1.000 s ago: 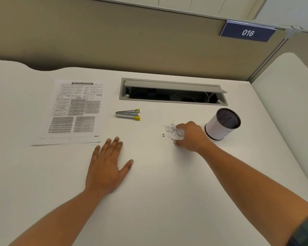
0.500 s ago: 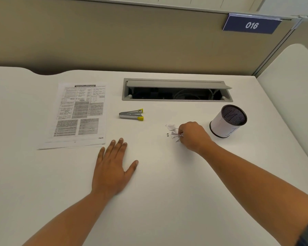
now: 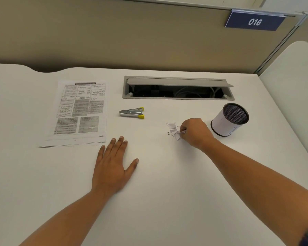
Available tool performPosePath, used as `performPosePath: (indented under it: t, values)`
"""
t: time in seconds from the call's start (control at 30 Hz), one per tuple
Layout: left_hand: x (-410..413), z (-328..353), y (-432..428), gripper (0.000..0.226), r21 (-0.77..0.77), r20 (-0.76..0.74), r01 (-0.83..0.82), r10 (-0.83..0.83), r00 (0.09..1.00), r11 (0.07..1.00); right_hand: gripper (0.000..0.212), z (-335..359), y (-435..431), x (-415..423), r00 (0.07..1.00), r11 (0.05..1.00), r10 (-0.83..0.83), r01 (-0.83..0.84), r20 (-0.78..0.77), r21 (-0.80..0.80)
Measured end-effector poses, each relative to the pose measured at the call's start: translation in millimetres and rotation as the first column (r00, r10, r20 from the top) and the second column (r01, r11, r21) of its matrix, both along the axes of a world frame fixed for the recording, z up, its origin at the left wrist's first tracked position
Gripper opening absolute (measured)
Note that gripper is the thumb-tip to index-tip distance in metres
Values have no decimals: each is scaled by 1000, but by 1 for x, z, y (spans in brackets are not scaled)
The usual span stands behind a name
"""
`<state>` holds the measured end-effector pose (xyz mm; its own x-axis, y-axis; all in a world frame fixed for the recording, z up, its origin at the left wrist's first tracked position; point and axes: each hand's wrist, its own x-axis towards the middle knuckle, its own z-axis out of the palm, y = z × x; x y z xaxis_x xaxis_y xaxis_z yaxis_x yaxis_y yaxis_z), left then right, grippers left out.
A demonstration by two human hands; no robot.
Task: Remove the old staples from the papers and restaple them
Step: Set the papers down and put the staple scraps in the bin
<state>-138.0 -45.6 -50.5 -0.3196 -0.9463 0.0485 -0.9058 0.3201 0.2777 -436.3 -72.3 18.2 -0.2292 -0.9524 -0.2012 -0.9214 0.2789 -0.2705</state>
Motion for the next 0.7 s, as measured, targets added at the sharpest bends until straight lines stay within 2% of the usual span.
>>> performPosePath:
  t: [0.2, 0.3, 0.37, 0.5, 0.6, 0.7]
  values:
    - [0, 0, 0, 74, 2, 3, -3, 3, 1000, 1000, 5, 9, 0, -3, 994, 998, -44, 49, 98, -47]
    - [0, 0, 0, 74, -2, 10, -2, 2, 1000, 1000, 6, 14, 1, -6, 971, 992, -117, 126, 206, -29]
    - [0, 0, 0, 75, -5, 8, -1, 1, 1000, 1000, 6, 16, 1, -11, 932, 983, -172, 186, 320, -11]
    - [1, -2, 0, 74, -10, 8, 1, -1, 1000, 1000, 12, 31, 4, -21, 767, 951, -271, 308, 582, 37]
    - [1, -3, 0, 74, -6, 4, 1, -1, 1000, 1000, 14, 52, 7, -32, 702, 940, -267, 340, 660, 18]
    - [1, -3, 0, 75, -8, -5, 3, -3, 1000, 1000, 11, 77, 9, -52, 733, 935, -271, 353, 624, -9]
